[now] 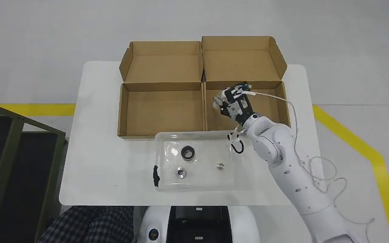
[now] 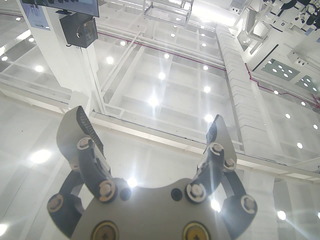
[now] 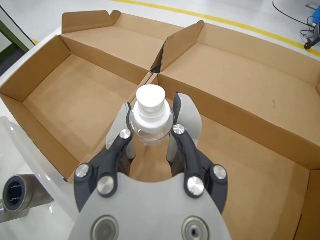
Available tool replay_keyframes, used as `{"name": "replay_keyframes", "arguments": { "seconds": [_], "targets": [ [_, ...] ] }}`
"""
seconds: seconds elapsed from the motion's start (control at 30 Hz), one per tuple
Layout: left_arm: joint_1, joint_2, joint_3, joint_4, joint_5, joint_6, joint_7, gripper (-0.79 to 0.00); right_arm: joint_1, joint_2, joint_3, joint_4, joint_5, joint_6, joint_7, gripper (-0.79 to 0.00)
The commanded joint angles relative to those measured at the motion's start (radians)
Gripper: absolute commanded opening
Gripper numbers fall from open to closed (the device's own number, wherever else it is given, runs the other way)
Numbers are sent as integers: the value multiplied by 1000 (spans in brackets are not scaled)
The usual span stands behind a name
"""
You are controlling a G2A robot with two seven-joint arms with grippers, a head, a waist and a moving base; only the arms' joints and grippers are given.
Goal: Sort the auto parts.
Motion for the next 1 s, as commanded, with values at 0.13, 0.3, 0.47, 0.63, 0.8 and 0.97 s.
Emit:
{"name": "replay_keyframes", "arguments": {
  "seconds": [0.13, 0.3, 0.47, 0.63, 0.8, 0.97],
  "targets": [
    [0, 0, 0, 0, 0, 0, 0, 0, 24, -10, -21, 38, -3, 14, 28, -785],
    [0, 0, 0, 0, 0, 0, 0, 0, 32, -15, -29, 57, -9, 16, 33, -785],
    [0, 0, 0, 0, 0, 0, 0, 0, 41, -20, -38, 79, -16, 16, 37, -668],
    [0, 0, 0, 0, 0, 0, 0, 0, 45, -25, -44, 92, -15, 14, 38, -289],
    [0, 0, 0, 0, 0, 0, 0, 0, 47, -28, -43, 84, -15, 10, 46, -135],
    [0, 0, 0, 0, 0, 0, 0, 0, 35, -27, -30, 45, -31, 4, 47, -80]
  ]
}}
